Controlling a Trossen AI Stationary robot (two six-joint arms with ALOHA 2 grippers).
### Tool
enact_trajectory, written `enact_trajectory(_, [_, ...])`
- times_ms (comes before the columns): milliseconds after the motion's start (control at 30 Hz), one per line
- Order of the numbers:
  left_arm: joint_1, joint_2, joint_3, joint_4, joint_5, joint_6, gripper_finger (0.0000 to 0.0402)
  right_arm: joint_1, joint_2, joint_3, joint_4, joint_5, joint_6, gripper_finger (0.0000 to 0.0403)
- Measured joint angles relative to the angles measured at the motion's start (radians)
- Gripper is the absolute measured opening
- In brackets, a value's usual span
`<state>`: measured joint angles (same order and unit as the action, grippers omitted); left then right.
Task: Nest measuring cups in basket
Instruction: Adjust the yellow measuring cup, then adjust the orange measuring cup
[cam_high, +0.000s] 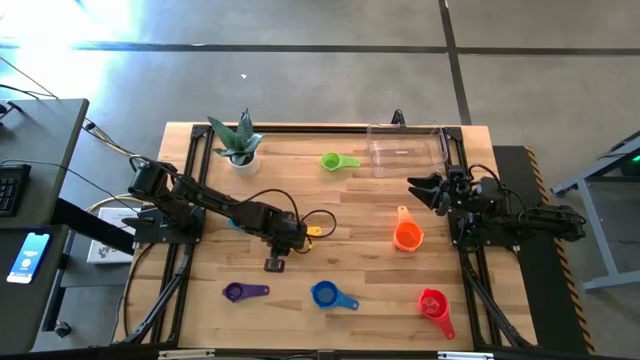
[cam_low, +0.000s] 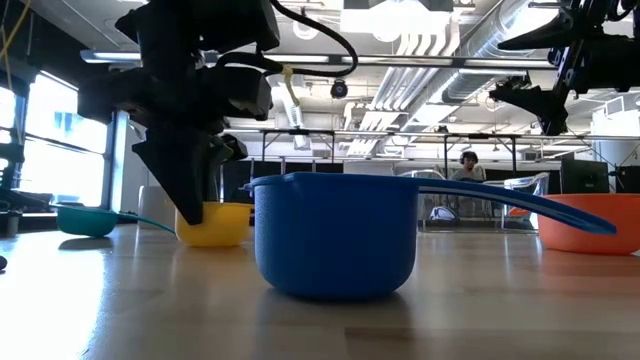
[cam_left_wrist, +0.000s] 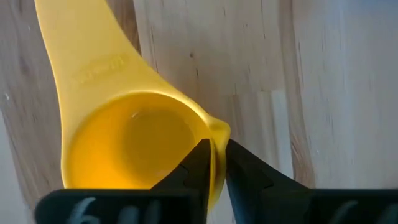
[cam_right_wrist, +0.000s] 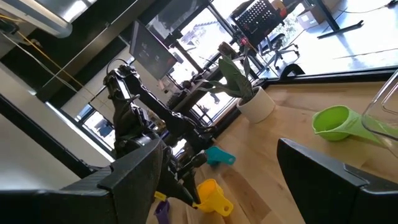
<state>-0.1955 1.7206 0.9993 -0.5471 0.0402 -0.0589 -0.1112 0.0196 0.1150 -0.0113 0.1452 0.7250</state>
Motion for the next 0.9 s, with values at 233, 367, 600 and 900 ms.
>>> enact_trajectory(233, [0.001,0.000,0.000,-0.014,0.008,-0.033,0.0103,0.000,0.000,0.000,0.000,-0.001,0.000,0.0309])
enact_trajectory(367, [0.001,0.000,0.016,-0.020,0.047,-0.071,0.0135,0.000,0.000,0.000,0.000,-0.001,0.000,0.0309])
enact_trajectory(600, [0.001,0.000,0.100,-0.123,0.024,-0.046,0.0156,0.000,0.000,0.000,0.002,-0.001,0.000,0.0309])
enact_trajectory(900, [0.008,-0.001,0.187,-0.258,-0.033,-0.034,0.0152,0.001,0.000,0.002,0.083,-0.041,0.023,0.0309])
